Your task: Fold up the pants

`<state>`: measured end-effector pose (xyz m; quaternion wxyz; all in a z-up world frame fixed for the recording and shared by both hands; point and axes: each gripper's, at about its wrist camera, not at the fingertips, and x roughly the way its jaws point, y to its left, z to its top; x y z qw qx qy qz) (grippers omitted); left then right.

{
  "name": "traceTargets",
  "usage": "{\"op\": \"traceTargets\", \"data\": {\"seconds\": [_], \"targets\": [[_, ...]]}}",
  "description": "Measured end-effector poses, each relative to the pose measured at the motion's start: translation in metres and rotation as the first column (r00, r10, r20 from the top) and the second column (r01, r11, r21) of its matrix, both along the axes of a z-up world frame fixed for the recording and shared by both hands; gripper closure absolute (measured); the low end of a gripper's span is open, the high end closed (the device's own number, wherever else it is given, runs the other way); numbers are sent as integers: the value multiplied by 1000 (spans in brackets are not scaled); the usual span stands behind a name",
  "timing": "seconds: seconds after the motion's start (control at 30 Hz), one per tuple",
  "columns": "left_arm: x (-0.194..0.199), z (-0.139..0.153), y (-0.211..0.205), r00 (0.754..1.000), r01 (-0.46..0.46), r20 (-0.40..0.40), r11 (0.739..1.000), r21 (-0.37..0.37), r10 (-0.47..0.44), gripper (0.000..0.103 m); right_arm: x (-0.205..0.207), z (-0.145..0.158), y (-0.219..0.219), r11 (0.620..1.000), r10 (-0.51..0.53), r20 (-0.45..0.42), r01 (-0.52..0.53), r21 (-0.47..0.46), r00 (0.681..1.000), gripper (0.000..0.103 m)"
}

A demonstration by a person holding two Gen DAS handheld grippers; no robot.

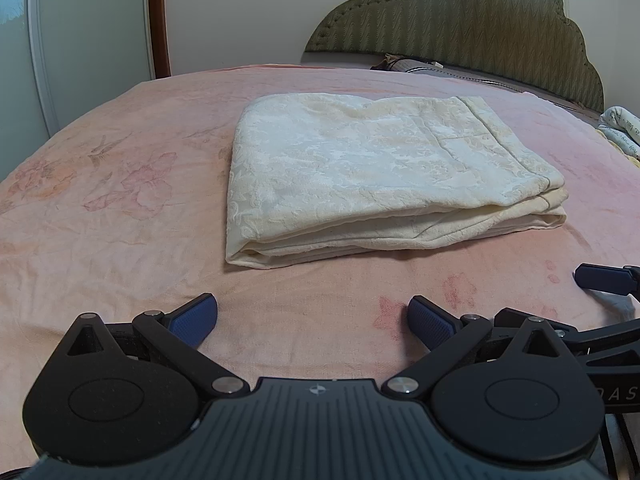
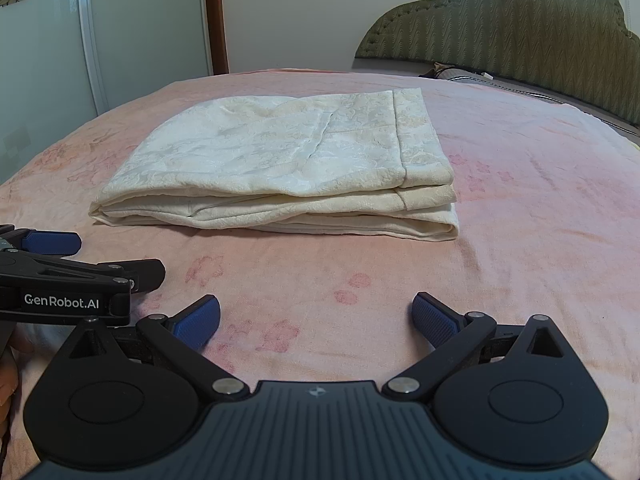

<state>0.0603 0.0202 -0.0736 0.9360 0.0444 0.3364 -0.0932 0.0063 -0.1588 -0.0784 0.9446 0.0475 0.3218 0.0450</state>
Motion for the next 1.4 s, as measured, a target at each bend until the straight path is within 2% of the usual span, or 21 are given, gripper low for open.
{"op": "traceTargets", "data": {"seconds": [1.2, 1.3, 1.4], "targets": [[-1, 2, -1, 1000, 8, -11, 1000, 2, -8, 0, 1, 2, 0, 1000, 4, -8, -4, 1, 1000, 0], [0, 2, 0, 1000, 1, -16, 1000, 4, 0, 0, 0, 5, -2, 999, -47, 12, 47, 19, 999, 0], [1, 3, 0, 1000, -5, -18, 1000, 2, 5, 0, 3, 6, -4, 998, -52, 1, 52, 35, 999, 0]]}}
